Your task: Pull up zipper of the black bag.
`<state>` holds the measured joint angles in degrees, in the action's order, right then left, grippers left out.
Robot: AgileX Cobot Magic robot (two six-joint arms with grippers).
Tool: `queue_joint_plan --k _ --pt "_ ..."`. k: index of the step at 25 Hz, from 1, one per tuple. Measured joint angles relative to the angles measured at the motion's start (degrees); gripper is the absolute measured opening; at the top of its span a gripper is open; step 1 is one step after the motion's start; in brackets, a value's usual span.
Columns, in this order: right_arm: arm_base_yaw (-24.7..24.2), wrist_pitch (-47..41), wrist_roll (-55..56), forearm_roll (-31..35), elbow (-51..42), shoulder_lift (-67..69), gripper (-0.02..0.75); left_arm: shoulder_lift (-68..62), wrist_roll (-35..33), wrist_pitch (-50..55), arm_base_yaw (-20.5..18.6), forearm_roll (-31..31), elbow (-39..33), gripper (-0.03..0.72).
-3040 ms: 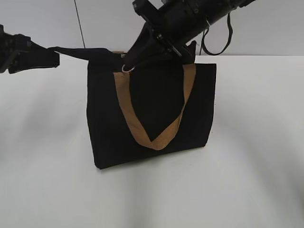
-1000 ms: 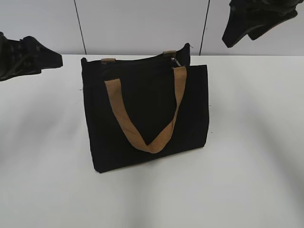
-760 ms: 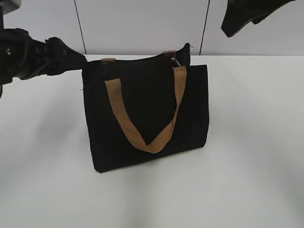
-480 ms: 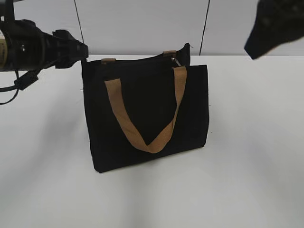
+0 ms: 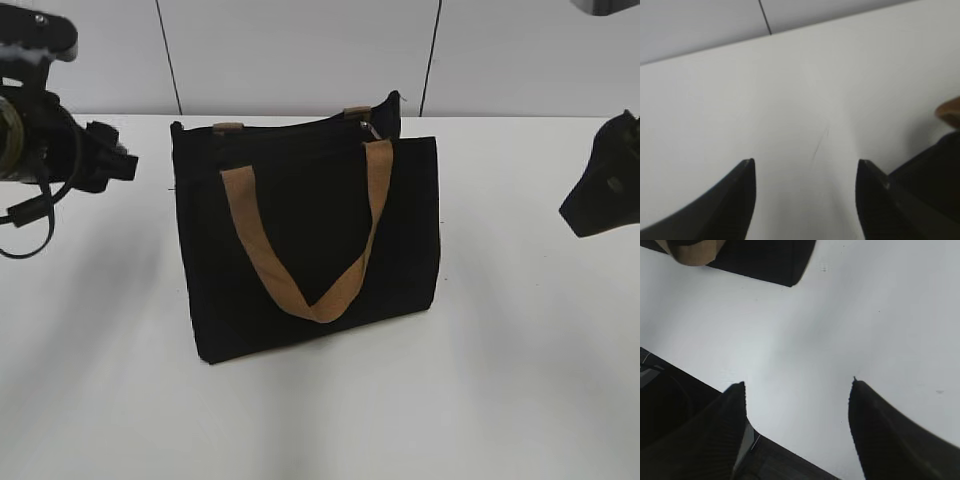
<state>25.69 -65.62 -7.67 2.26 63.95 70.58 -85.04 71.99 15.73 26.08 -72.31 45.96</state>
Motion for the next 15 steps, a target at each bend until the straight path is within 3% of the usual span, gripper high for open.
queue_joint_plan --k 4,7,10,15 --pt "0.0 1.3 0.5 0.5 -0.3 -0.1 0.489 1.7 -28.7 7.8 1.5 27.9 1.4 0.471" --pt "0.0 1.4 0.5 1.2 -0.3 -0.3 0.489 5.9 -43.9 13.7 2.3 42.5 4.3 0.475" --pt "0.0 1.2 0.5 1.5 -0.3 -0.5 0.495 11.5 -52.6 18.7 2.6 51.7 6.1 0.522" --pt "0.0 -0.5 0.5 1.5 -0.9 -4.0 0.522 20.7 -56.2 31.4 2.6 58.1 6.4 0.586"
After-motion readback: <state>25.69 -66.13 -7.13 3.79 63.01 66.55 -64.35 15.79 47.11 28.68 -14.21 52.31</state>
